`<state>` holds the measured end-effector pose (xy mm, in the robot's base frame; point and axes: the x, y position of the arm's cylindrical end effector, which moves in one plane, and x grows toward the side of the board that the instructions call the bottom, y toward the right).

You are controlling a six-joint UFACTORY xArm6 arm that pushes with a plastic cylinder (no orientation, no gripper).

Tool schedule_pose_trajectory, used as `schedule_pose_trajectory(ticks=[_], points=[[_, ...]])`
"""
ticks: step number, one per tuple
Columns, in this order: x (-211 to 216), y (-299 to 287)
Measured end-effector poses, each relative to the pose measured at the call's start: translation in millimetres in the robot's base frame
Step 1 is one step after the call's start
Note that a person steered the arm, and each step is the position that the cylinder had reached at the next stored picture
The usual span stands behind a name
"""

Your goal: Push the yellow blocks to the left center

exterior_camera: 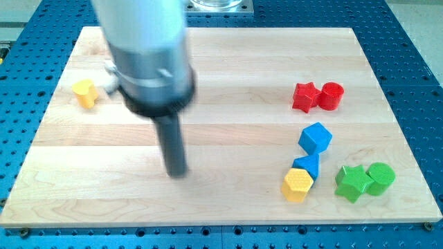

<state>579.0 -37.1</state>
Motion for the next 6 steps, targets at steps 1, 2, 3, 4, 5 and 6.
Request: schedule_pose_trajectory(ticks=[1,2,3,4,5,6], points=[[39.1,46.2],[38.3,122.1],[38.3,169.5],[5.4,146.6],[-37.7,67.9],[-92.0,16.3]])
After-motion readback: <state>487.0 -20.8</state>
